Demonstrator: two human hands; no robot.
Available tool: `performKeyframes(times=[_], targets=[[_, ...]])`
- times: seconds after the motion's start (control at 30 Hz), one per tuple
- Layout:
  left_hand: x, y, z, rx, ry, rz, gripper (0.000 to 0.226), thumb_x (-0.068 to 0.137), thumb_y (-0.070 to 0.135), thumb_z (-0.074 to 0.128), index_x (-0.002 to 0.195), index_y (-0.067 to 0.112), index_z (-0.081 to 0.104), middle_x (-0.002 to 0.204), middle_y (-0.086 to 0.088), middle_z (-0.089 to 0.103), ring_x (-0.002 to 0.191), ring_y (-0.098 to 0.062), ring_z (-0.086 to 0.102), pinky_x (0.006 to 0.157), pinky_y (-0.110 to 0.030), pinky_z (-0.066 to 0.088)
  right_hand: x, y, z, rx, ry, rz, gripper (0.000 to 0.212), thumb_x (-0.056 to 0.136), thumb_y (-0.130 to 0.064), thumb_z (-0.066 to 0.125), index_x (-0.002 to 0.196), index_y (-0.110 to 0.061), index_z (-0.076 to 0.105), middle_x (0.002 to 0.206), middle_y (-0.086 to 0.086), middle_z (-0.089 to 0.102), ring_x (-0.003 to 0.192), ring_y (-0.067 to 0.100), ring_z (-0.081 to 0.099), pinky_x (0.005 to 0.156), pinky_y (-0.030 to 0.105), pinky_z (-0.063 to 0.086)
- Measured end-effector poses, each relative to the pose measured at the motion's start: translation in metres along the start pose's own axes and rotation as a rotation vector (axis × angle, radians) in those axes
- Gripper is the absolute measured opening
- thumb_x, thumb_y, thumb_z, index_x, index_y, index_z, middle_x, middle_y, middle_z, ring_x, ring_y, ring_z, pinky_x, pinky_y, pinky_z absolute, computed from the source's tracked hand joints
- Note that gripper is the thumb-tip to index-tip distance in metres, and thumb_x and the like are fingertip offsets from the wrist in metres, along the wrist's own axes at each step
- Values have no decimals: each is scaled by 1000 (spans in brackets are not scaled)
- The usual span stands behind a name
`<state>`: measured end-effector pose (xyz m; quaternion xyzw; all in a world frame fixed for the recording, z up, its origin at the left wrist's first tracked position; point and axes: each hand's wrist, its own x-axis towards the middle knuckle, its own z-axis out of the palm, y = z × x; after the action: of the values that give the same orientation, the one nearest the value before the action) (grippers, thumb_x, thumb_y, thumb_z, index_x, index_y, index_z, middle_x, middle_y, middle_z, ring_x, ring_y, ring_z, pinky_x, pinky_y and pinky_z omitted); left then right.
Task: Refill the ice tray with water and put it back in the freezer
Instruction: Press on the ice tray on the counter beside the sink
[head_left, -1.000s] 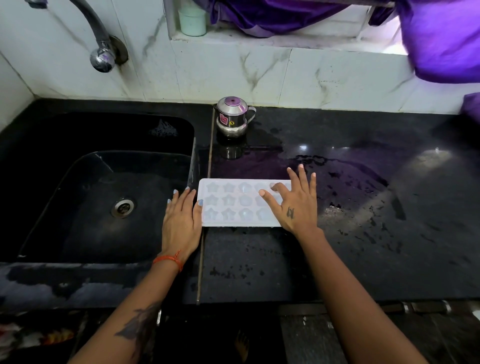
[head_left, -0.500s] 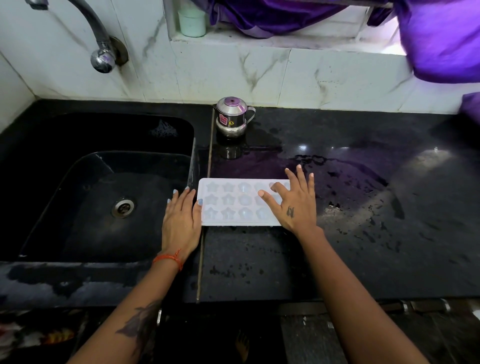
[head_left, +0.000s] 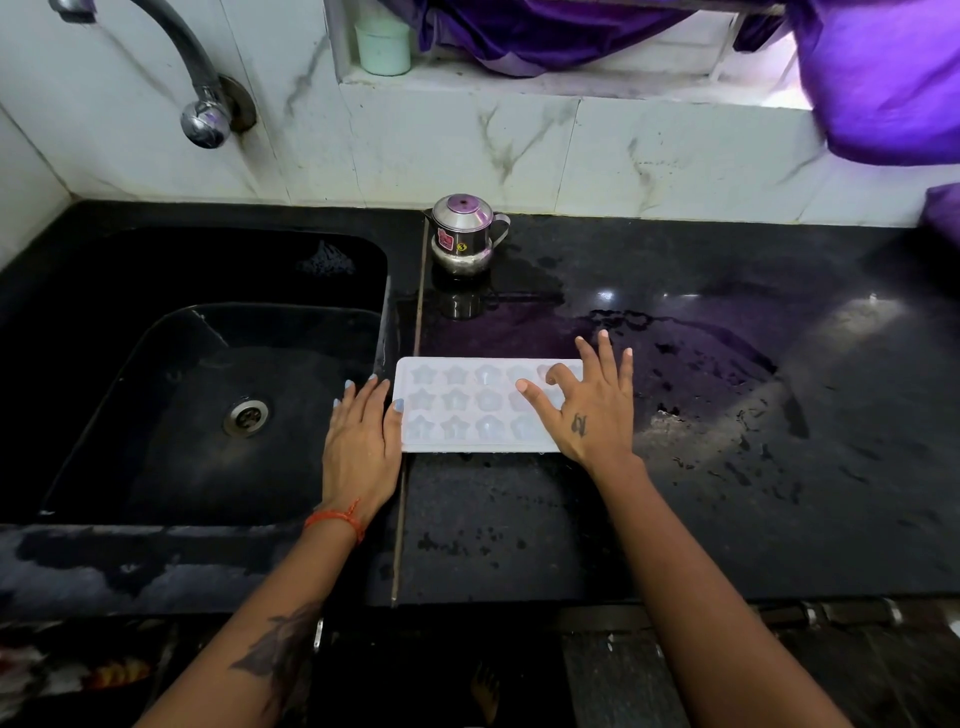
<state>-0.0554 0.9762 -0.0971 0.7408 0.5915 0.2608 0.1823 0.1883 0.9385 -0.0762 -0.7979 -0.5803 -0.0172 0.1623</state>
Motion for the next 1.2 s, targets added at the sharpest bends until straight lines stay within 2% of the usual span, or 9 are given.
performKeyframes(times=[0.13, 0.27, 0.4, 0.57, 0.83, 0.93, 1.07, 1.2], targets=[[0, 1, -1, -3, -4, -6, 60, 95, 41, 20, 140, 8, 41, 150, -8, 36, 145, -23, 19, 119, -34, 7, 0, 0, -1, 17, -11, -9, 77, 78, -78, 10, 109, -32, 65, 154, 12, 30, 148, 25, 1, 118, 46, -10], [0, 1, 0, -1, -3, -6, 56, 98, 39, 22, 140, 8, 41, 150, -9, 36, 145, -24, 19, 119, -35, 8, 1, 1, -2, 27, -28, -30, 78, 78, -78, 11, 112, -33, 64, 154, 11, 29, 148, 24, 1, 118, 45, -11], [0, 1, 0, -1, -1, -2, 60, 95, 41, 20, 140, 8, 41, 150, -9, 37, 145, -24, 20, 119, -35, 8, 1, 2, -2, 67, -31, -37, 75, 78, -77, 14, 108, -31, 66, 154, 11, 30, 148, 24, 3, 117, 42, -11], [0, 0, 0, -3, -10, -3, 59, 96, 42, 20, 141, 9, 40, 151, -8, 36, 145, -23, 19, 119, -34, 8, 1, 1, -4, 186, 53, -25, 66, 79, -74, 25, 93, -23, 65, 149, 13, 38, 147, 25, 11, 119, 43, -5], [1, -1, 0, -5, -10, 1, 49, 101, 34, 27, 141, 9, 40, 150, -8, 36, 145, -23, 19, 119, -34, 8, 9, -17, -10, 194, 142, -135, 59, 83, -70, 35, 92, -20, 65, 144, 13, 45, 145, 28, 17, 118, 43, -3], [1, -1, 1, -7, -9, -3, 48, 101, 34, 27, 141, 9, 40, 150, -8, 36, 145, -22, 19, 119, -34, 8, 7, -23, -3, 147, 96, -174, 63, 82, -72, 31, 91, -20, 66, 145, 13, 44, 146, 27, 17, 119, 47, -2], [1, -1, 0, -4, -9, -7, 60, 95, 42, 20, 140, 9, 41, 150, -8, 37, 144, -23, 21, 119, -33, 8, 2, -26, 5, 82, 2, -154, 75, 79, -80, 18, 99, -25, 66, 150, 11, 36, 148, 24, 8, 118, 48, -10], [2, 0, 0, -2, -8, -9, 61, 94, 42, 19, 140, 9, 41, 150, -8, 37, 144, -23, 21, 119, -33, 9, 2, -26, 7, 73, 2, -162, 80, 79, -80, 11, 102, -26, 66, 150, 12, 36, 148, 25, 7, 118, 48, -11]])
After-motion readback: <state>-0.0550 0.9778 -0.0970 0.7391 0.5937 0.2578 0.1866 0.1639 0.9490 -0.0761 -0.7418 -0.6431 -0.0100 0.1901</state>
